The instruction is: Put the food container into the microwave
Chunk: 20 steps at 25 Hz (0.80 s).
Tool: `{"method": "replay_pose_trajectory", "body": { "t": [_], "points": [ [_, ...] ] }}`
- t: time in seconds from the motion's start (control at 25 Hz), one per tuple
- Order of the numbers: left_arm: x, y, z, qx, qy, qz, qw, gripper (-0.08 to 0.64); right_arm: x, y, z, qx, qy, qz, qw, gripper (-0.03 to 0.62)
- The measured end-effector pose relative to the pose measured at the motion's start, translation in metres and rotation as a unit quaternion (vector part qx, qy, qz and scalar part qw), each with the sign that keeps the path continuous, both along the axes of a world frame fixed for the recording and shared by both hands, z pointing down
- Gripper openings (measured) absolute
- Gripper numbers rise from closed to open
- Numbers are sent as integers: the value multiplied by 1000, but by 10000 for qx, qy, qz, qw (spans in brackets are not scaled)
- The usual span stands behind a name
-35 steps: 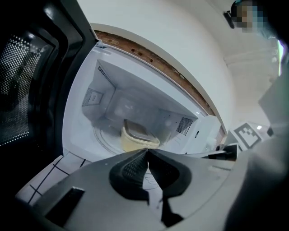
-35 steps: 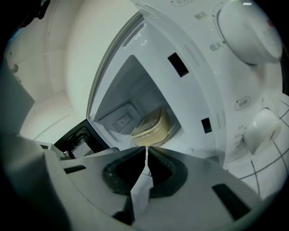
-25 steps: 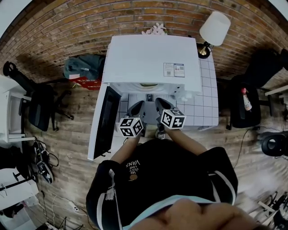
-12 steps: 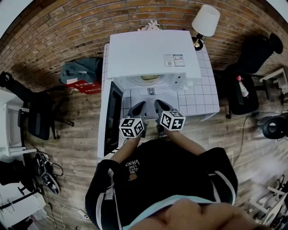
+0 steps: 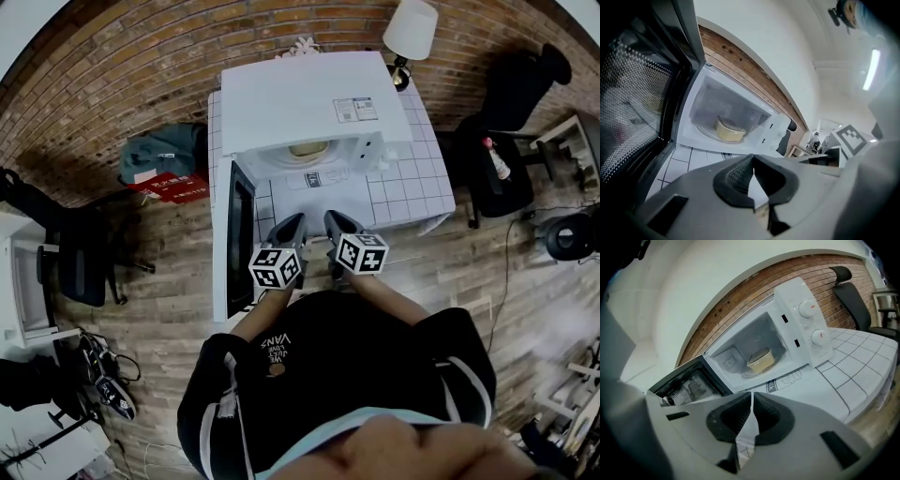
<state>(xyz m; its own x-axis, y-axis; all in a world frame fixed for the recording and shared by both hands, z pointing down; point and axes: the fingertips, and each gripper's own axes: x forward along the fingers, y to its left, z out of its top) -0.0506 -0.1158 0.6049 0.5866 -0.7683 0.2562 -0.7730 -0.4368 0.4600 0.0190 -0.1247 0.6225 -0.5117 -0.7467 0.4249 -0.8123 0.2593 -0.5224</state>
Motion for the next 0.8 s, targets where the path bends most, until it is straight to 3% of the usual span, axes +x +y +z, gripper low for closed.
{"method": "replay_pose_trajectory", "body": {
  "t": [0.8],
  "points": [
    [7,46,-1,84,47,445,9990,12,27,59,0,115,231,736,9970,8]
  ]
}}
